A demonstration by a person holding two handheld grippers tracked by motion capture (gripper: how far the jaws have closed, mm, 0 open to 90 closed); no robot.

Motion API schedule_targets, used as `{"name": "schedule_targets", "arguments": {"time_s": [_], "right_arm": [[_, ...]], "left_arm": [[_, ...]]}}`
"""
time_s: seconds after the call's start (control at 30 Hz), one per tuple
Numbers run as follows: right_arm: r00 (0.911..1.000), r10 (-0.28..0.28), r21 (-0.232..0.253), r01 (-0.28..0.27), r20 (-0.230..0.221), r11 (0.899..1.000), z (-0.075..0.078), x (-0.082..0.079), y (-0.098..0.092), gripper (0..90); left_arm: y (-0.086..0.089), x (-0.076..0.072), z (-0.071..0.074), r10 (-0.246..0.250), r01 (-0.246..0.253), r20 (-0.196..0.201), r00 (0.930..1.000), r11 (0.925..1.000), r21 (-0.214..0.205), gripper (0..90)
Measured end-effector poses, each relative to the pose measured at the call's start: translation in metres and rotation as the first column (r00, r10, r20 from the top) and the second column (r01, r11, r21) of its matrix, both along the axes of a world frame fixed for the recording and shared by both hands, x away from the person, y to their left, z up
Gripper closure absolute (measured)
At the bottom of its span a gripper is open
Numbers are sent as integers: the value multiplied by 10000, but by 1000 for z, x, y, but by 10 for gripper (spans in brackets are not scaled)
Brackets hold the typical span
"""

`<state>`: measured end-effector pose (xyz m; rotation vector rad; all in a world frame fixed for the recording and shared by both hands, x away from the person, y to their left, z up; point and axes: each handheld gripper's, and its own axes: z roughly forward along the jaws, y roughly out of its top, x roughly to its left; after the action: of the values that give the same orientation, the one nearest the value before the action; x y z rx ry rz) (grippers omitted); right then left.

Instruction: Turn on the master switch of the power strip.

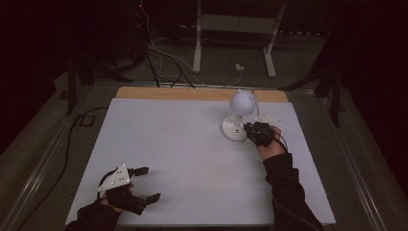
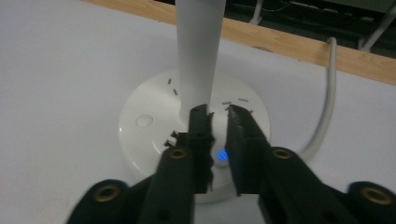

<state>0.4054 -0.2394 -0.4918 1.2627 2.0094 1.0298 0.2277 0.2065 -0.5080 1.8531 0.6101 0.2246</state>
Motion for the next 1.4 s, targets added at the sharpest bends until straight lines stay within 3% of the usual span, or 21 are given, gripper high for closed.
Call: {"name": "schedule_targets", "arguments": {"time_s": [0.23, 0.37, 0.5, 0.6, 0.67, 0.77, 0.9, 1.13, 1.4], "right_arm": [[9997, -148, 445, 157, -193, 9989, 4, -3, -6, 435], [9996, -185, 688, 200, -227, 9974, 7, -6, -7, 302], [9996, 162, 896, -139, -252, 9959, 8, -8, -6, 146], [9949, 858, 932, -805, -539, 9924, 8, -10, -5, 0], [9938, 933, 923, -874, -612, 9919, 8, -12, -3, 0], [9915, 1069, 1299, -966, -743, 9868, 11, -15, -3, 0], [9913, 1153, 1433, -1052, -641, 9841, 17, -20, -2, 0], [9830, 1647, 1413, -1522, -809, 9782, 21, -25, 1, 0], [9796, 1865, 1494, -1739, -747, 9734, 23, -34, 2, 0]], "left_arm": [[0, 0, 0, -12, 12, 8, 10000, 10000, 14, 2], [0, 0, 0, -15, 15, 3, 10000, 10000, 30, 2], [0, 0, 0, -15, 15, 7, 10000, 10000, 41, 1], [0, 0, 0, -18, 18, 6, 10000, 10000, 37, 2], [0, 0, 0, -23, 23, 14, 10000, 10000, 42, 2], [0, 0, 0, -23, 23, 15, 10000, 10000, 39, 2], [0, 0, 0, -32, 32, 19, 10000, 10000, 42, 2], [-1, 0, 0, -40, 40, 13, 10000, 10000, 49, 2], [0, 0, 0, -41, 41, 15, 10000, 10000, 20, 2]]}}
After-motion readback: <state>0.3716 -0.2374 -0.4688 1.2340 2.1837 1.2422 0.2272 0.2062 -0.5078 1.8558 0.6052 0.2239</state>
